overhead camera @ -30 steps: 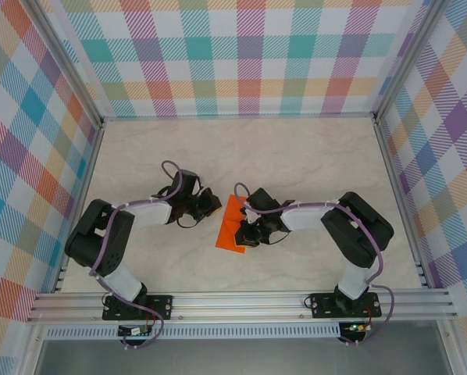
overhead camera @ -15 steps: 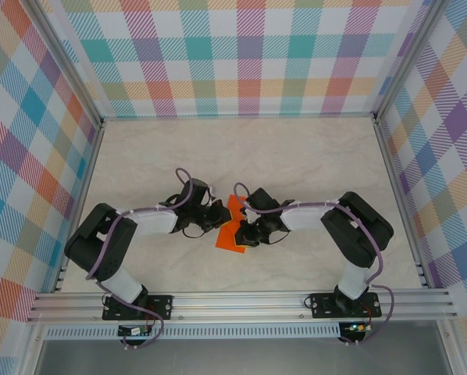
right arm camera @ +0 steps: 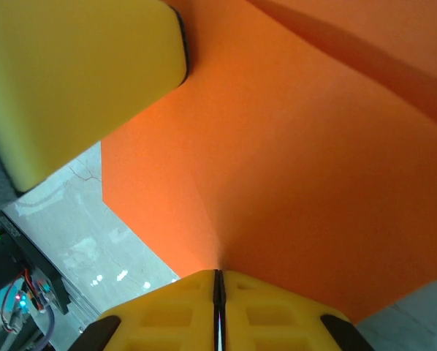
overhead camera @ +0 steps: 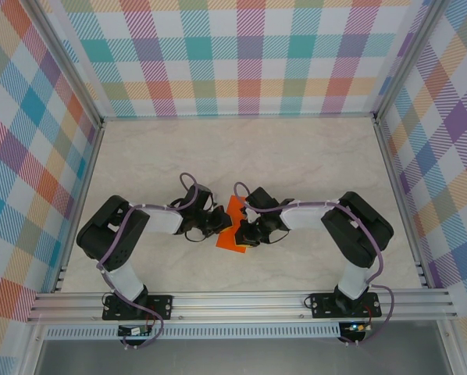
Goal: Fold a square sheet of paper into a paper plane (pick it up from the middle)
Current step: Fold the triangle a second time at the center of the table.
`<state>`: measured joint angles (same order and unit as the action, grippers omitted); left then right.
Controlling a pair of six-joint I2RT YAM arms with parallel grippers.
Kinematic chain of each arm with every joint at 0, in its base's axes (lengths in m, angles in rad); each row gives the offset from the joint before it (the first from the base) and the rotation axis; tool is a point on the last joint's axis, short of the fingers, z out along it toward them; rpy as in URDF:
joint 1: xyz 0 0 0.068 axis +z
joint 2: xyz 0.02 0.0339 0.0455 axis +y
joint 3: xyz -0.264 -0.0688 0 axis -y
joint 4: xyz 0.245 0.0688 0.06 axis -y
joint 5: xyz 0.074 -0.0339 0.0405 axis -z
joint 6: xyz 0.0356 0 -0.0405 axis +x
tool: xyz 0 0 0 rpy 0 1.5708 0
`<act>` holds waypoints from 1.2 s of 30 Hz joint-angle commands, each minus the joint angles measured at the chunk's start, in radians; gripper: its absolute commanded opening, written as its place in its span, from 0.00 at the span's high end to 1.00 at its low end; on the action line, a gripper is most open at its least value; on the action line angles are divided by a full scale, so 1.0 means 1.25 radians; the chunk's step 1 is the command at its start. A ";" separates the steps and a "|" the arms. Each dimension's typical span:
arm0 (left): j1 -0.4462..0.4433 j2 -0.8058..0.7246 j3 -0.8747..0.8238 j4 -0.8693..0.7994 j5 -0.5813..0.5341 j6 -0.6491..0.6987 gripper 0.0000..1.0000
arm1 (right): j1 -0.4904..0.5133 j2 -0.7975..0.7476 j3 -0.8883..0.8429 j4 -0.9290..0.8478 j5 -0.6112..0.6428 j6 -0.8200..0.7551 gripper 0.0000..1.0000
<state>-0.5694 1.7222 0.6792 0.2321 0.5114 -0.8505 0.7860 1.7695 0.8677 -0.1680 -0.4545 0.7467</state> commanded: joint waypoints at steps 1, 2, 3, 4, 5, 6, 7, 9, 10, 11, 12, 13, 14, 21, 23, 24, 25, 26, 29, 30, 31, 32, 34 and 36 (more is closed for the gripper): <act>-0.006 0.027 -0.022 -0.039 -0.067 0.002 1.00 | 0.001 -0.025 0.034 -0.024 0.003 0.033 0.89; -0.006 0.028 -0.022 -0.038 -0.066 0.002 1.00 | 0.001 -0.022 0.041 -0.020 0.002 0.038 0.89; -0.006 0.030 -0.022 -0.035 -0.063 0.001 1.00 | 0.000 -0.016 0.048 -0.012 0.005 0.043 0.89; -0.007 0.032 -0.022 -0.034 -0.061 0.001 1.00 | -0.001 -0.009 0.052 -0.005 0.008 0.050 0.89; -0.006 0.034 -0.021 -0.032 -0.059 0.001 1.00 | -0.003 -0.002 0.055 0.001 0.009 0.056 0.89; -0.006 0.034 -0.020 -0.032 -0.057 0.001 1.00 | -0.005 0.007 0.059 0.010 0.007 0.061 0.89; -0.006 0.035 -0.019 -0.032 -0.054 0.002 1.00 | -0.008 0.018 0.063 0.012 0.010 0.066 0.89; -0.006 0.035 -0.019 -0.032 -0.052 0.002 1.00 | -0.011 0.033 0.062 0.031 0.006 0.075 0.89; -0.007 0.034 -0.018 -0.032 -0.051 0.002 1.00 | -0.012 0.039 0.062 0.041 0.008 0.077 0.88; -0.007 0.036 -0.018 -0.033 -0.050 0.002 1.00 | -0.011 0.047 0.065 0.040 0.009 0.073 0.88; -0.007 0.036 -0.017 -0.033 -0.051 0.002 1.00 | -0.013 0.059 0.069 0.030 0.010 0.066 0.88; -0.007 0.035 -0.017 -0.034 -0.051 0.002 1.00 | -0.014 0.070 0.069 0.023 0.010 0.064 0.89; -0.007 0.034 -0.017 -0.034 -0.051 0.003 1.00 | -0.014 0.077 0.063 0.022 0.010 0.062 0.89; -0.007 0.028 -0.022 -0.041 -0.059 0.002 1.00 | -0.016 0.066 -0.008 0.042 -0.018 0.065 0.89; -0.007 0.029 -0.022 -0.042 -0.061 0.002 1.00 | -0.018 0.043 -0.012 0.037 -0.023 0.058 0.89; -0.007 0.028 -0.023 -0.042 -0.062 -0.001 1.00 | -0.018 0.031 -0.011 0.029 -0.026 0.054 0.89; -0.007 0.026 -0.024 -0.042 -0.064 -0.002 1.00 | -0.017 0.020 -0.010 0.024 -0.031 0.051 0.88; -0.007 0.025 -0.025 -0.042 -0.066 -0.002 1.00 | -0.018 0.014 -0.012 0.028 -0.040 0.049 0.88; -0.007 0.025 -0.024 -0.045 -0.070 -0.004 1.00 | -0.018 0.006 -0.030 0.049 -0.063 0.056 0.88; -0.007 0.027 -0.024 -0.045 -0.071 -0.004 1.00 | -0.018 0.006 -0.036 0.050 -0.064 0.059 0.88; -0.007 0.029 -0.023 -0.045 -0.071 -0.004 1.00 | -0.018 0.006 -0.044 0.054 -0.064 0.061 0.88; -0.007 0.031 -0.023 -0.045 -0.070 -0.004 1.00 | -0.018 0.005 -0.052 0.060 -0.063 0.063 0.88; -0.007 0.034 -0.023 -0.043 -0.070 -0.005 1.00 | -0.018 0.000 -0.069 0.071 -0.067 0.069 0.88; -0.007 0.034 -0.023 -0.042 -0.070 -0.006 1.00 | -0.018 -0.006 -0.082 0.074 -0.067 0.071 0.87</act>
<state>-0.5732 1.7245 0.6773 0.2409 0.5079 -0.8513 0.7616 1.7756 0.8093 -0.0315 -0.5148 0.8238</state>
